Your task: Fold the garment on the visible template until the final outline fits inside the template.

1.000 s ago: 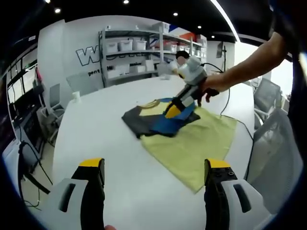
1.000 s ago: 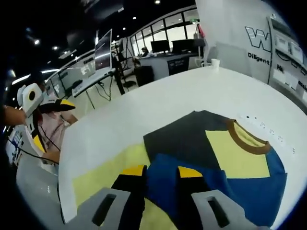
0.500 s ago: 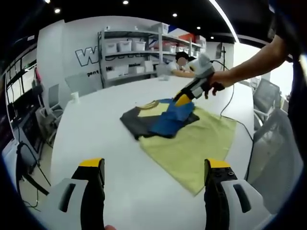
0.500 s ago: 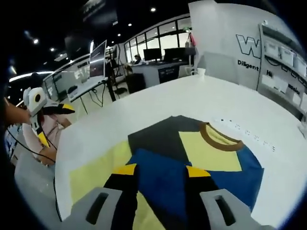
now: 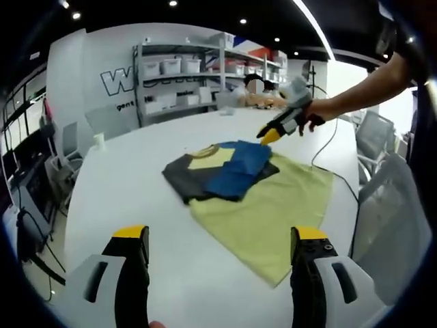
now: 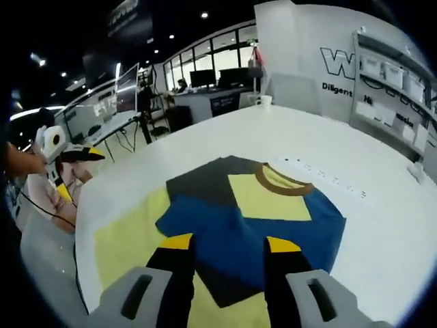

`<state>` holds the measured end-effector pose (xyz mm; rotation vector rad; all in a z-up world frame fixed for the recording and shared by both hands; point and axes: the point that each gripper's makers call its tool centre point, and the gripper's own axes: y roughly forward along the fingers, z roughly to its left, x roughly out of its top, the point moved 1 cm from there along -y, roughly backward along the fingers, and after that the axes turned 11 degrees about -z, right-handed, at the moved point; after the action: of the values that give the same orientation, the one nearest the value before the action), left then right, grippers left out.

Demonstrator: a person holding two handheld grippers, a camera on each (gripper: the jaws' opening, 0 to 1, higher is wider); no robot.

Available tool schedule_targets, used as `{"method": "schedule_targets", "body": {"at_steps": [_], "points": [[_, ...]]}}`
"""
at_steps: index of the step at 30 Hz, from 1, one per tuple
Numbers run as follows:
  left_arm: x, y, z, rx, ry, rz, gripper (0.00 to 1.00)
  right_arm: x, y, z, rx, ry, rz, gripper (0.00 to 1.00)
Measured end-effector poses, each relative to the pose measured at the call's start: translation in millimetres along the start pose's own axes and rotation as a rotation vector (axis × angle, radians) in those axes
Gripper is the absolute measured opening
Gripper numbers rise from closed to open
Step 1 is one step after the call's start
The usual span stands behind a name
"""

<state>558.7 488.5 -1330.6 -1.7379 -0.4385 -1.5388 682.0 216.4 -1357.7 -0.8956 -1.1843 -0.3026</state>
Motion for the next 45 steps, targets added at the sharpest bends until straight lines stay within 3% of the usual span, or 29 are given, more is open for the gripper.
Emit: {"method": "schedule_targets", "body": {"at_steps": [22,45], "points": [[-3.9,5,-4.1,-0.018,-0.001,0.015,0.85,-66.7,-22,-13,-0.046,0.048,0.108,0.32],[-21.1,21,-24.1,-0.063,-0.024,0.04,0.83,-93.9,-79,-4,-0.073,0.077,0.105,0.32]]}}
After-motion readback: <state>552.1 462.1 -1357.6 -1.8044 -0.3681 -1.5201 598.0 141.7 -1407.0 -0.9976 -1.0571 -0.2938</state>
